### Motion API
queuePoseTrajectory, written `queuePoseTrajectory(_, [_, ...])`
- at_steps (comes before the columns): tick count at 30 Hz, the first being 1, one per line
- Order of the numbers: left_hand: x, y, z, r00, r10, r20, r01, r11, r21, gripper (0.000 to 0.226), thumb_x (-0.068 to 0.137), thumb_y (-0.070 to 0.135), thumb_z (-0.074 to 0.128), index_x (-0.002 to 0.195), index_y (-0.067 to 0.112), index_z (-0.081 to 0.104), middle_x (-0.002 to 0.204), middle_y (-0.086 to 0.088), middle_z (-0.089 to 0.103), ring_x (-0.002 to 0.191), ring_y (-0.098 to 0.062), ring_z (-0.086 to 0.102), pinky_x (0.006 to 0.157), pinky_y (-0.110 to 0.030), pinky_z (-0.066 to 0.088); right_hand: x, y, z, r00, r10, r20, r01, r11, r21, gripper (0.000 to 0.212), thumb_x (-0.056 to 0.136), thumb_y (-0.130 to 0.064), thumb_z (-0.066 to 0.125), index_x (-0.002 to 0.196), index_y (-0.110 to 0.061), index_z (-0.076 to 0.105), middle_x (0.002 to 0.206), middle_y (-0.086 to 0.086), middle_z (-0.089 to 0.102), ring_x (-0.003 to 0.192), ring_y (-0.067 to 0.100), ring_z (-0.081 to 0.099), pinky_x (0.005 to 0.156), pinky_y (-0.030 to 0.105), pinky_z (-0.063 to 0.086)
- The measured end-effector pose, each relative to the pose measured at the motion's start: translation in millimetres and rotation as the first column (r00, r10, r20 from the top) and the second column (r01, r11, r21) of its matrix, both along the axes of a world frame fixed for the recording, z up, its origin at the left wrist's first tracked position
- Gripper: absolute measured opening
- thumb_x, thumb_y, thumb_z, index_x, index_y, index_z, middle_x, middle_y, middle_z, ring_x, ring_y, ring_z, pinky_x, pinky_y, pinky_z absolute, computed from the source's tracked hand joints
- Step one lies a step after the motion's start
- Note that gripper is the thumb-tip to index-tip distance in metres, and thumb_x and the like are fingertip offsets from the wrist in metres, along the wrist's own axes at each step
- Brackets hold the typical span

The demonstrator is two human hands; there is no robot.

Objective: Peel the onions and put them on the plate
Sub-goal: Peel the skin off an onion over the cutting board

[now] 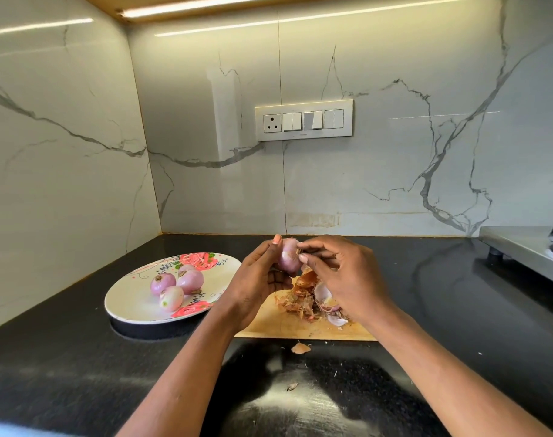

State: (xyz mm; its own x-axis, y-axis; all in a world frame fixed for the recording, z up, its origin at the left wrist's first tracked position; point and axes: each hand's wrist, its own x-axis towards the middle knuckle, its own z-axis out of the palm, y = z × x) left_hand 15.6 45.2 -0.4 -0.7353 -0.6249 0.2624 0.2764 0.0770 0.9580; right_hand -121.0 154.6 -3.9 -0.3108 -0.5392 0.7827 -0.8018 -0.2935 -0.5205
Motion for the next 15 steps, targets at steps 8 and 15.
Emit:
queuePoseTrajectory(8, [-0.2,0.2,-1.6,1.000,0.004,0.031,-0.004,1.000,0.011,0.043,0.104,0.042,0.047,0.119,0.006,0.065,0.092,-0.012,0.068,0.074,-0.014,0.058,0.070,-0.028,0.053,2.2,0.0,-2.5,0.999,-0.028,-0.025,0.027,0.999,-0.041,0.014,0.086,-0.006,0.078,0.098,-0.013,0.078,0.089,-0.008,0.077,0.081,0.000,0.072,0.074,0.027,0.061])
queuePoseTrajectory(15, [-1.1,1.4,-1.8,1.000,-0.026,-0.009,0.026,0.999,0.022,0.035,0.103,0.037,0.049,0.120,0.010,0.064,0.093,-0.013,0.069,0.075,-0.017,0.063,0.074,-0.029,0.056,5.8,-0.2,-0.7,0.997,-0.051,0.055,0.053,0.998,-0.029,0.012,0.089,-0.006,0.074,0.097,-0.014,0.074,0.086,-0.008,0.075,0.079,0.003,0.071,0.072,0.025,0.060])
